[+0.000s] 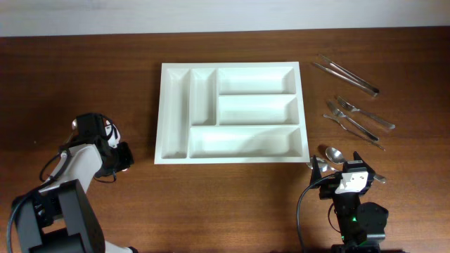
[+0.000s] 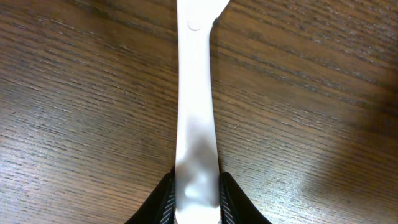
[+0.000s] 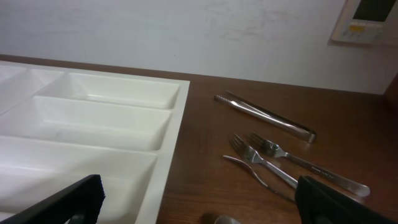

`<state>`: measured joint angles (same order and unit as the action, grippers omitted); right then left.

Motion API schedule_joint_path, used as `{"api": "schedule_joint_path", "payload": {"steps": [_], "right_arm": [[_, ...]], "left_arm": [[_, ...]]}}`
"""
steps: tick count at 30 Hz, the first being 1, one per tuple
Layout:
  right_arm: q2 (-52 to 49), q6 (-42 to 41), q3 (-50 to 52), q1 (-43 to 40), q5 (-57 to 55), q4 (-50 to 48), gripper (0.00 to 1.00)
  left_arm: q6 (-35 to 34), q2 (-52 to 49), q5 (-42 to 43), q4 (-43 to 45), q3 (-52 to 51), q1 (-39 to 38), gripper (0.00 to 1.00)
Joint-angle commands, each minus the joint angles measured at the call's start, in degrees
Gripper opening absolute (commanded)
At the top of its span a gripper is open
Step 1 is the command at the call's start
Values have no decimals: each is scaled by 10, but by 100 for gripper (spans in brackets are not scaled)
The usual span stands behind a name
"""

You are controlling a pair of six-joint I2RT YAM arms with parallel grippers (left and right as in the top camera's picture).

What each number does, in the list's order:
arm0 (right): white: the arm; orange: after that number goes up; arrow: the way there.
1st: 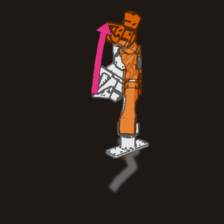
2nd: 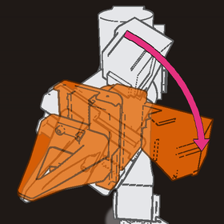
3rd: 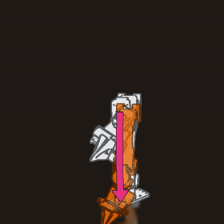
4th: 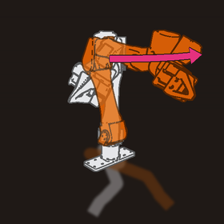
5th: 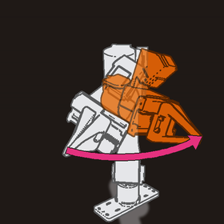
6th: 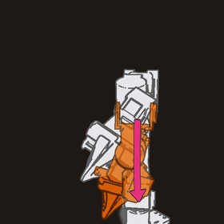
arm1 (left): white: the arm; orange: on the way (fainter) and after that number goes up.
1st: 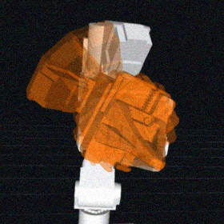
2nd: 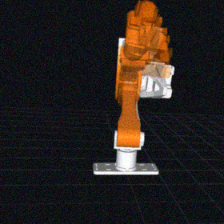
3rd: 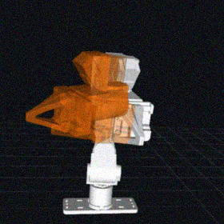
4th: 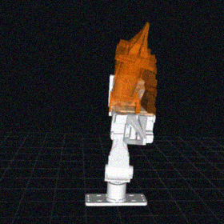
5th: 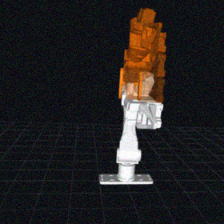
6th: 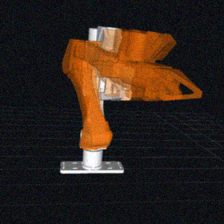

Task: Pack container
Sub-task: 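Lift the pink knife and carry it over the tray's left compartment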

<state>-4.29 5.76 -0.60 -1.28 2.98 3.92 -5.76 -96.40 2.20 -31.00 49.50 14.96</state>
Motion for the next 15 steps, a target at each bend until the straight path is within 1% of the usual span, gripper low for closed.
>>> {"api": "schedule_joint_path", "payload": {"steps": [1,5,10,13,15], "right_arm": [[0,-7,3,5,-5,4,99],[0,-7,3,5,-5,4,99],[0,-7,3,5,-5,4,99],[0,-7,3,5,-5,4,99],[0,-7,3,5,-5,4,99]], "left_arm": [[-11,-4,11,2,-13,-2,13],[-11,1,11,1,2,-2,13],[-10,41,33,-27,76,-4,13],[-6,73,33,-47,118,-19,13],[4,93,49,-45,137,-38,13]]}}
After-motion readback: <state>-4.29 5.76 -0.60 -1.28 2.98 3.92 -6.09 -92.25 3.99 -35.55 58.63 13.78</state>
